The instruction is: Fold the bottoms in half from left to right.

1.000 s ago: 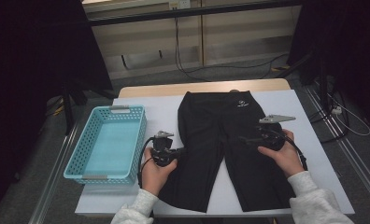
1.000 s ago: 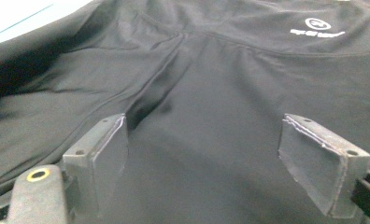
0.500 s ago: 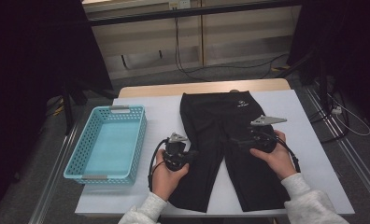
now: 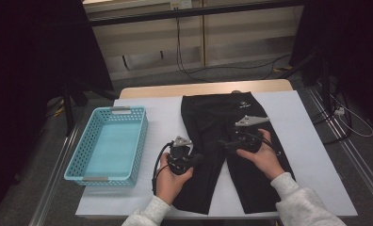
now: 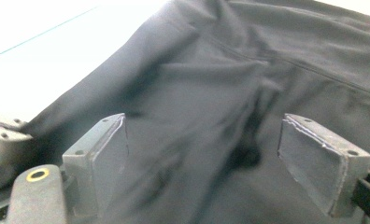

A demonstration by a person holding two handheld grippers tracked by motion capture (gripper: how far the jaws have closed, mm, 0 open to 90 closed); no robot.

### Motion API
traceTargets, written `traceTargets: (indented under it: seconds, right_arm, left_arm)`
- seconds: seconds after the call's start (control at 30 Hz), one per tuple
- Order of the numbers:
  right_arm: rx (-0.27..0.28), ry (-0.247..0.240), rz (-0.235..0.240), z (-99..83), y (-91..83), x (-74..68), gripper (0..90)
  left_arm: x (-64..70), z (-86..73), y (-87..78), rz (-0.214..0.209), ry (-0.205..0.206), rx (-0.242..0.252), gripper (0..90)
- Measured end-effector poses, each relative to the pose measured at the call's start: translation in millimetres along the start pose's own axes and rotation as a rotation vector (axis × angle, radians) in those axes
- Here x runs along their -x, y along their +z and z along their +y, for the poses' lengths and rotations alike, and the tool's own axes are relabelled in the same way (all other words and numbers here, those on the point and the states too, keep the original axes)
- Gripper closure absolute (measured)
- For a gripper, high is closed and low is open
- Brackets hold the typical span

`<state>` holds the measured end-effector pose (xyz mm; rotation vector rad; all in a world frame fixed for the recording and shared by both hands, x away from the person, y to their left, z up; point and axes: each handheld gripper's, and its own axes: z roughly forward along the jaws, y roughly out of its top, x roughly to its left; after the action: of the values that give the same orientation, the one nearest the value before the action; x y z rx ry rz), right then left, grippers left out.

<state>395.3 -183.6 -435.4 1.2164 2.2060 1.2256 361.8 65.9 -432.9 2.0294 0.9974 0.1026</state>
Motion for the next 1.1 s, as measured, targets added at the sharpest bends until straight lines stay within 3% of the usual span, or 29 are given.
traceTargets:
  seconds: [0.17, 0.57, 0.63, 0.7, 0.77, 0.83, 0.9, 0.97, 1.07, 1.1]
  right_arm:
    - [-0.003, -0.005, 0.037, 13.2, 16.6, -11.7, 17.7]
    - [-0.027, -0.019, 0.054, 33.1, 44.2, -30.3, 21.0]
    - [-0.035, -0.025, 0.074, 34.2, 49.9, -32.3, 30.9]
    - [-0.034, -0.021, 0.070, 35.1, 55.2, -33.5, 31.9]
    - [-0.045, 0.020, 0.099, 35.2, 64.1, -34.2, 36.7]
    - [-0.068, 0.021, 0.092, 34.8, 71.9, -36.4, 39.0]
    - [-0.082, 0.023, 0.111, 34.5, 77.6, -37.1, 46.8]
    - [-0.107, 0.004, 0.110, 35.1, 81.8, -38.2, 60.6]
    - [-0.123, 0.022, 0.161, 35.9, 83.3, -35.6, 85.2]
    - [-0.121, 0.014, 0.164, 36.5, 81.7, -33.8, 88.2]
  left_arm:
    - [-2.0, -0.2, 0.1, 0.003, 0.011, 0.005, 88.7]
    - [-3.6, -0.7, 1.2, -0.005, 0.009, 0.006, 88.7]
    - [-3.1, -0.5, 1.1, -0.004, 0.009, 0.014, 88.7]
    - [-2.5, -0.4, 1.3, -0.003, 0.012, 0.021, 88.7]
    - [-2.8, 0.0, 1.5, -0.009, 0.014, 0.016, 88.7]
    - [-2.4, 0.3, 1.2, -0.010, 0.019, 0.024, 88.7]
    - [-1.6, 1.1, 1.0, -0.020, 0.011, 0.035, 88.7]
    - [-1.6, 1.8, 0.7, -0.025, 0.018, 0.035, 88.8]
    - [-2.0, 2.3, 0.3, -0.028, 0.020, 0.043, 88.8]
    - [-2.0, 2.5, 0.2, -0.029, 0.021, 0.051, 88.8]
